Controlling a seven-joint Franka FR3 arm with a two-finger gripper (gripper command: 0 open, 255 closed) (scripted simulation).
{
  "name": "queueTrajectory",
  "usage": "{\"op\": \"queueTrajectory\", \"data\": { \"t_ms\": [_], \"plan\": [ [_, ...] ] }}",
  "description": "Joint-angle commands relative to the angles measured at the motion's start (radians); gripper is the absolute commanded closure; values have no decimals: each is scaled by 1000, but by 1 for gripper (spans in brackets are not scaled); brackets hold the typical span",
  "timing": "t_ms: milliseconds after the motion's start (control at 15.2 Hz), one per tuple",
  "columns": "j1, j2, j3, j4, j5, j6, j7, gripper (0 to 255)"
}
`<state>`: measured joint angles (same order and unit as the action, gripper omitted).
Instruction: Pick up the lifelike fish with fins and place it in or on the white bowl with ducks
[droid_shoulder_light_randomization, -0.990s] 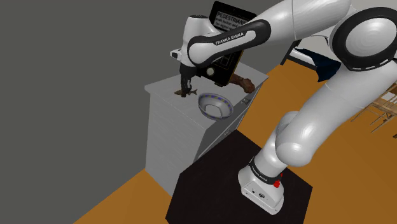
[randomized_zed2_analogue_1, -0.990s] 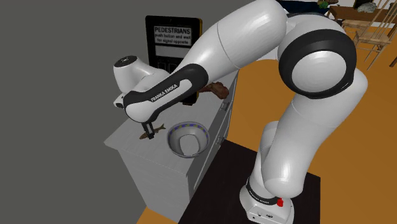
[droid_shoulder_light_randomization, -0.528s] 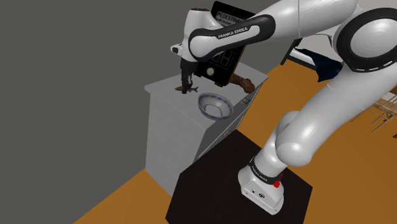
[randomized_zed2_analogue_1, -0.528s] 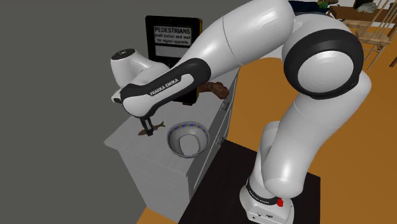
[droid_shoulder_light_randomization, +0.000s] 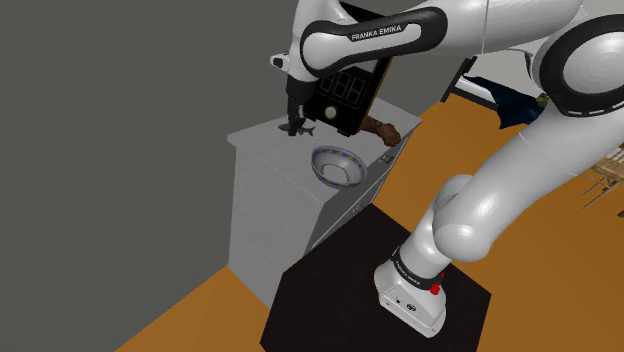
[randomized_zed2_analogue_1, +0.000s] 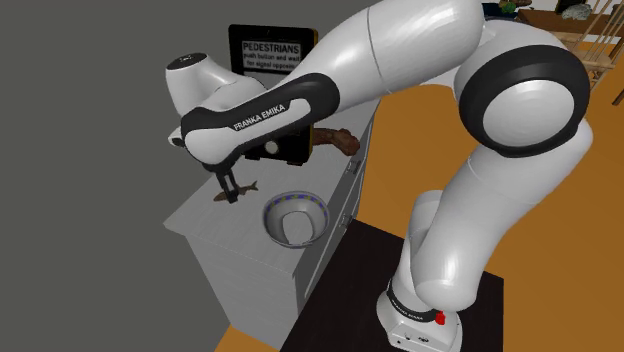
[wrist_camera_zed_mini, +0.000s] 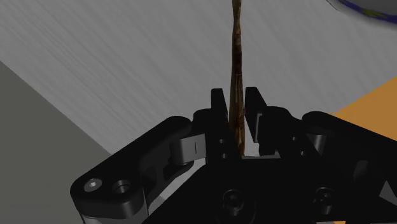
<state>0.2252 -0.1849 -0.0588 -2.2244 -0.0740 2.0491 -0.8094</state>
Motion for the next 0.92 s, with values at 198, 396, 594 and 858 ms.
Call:
{"op": "queueTrajectory", "data": {
  "t_ms": [198,396,594,858],
  "plan": [
    [0,-20,1,50,1,-70,-4,255],
    [1,-28,1,83,2,-111,-6,255],
    [1,-34,2,114,3,-148,-8,255],
    [-1,-195,5,-48,-5,-148,-2,255]
  ]
}}
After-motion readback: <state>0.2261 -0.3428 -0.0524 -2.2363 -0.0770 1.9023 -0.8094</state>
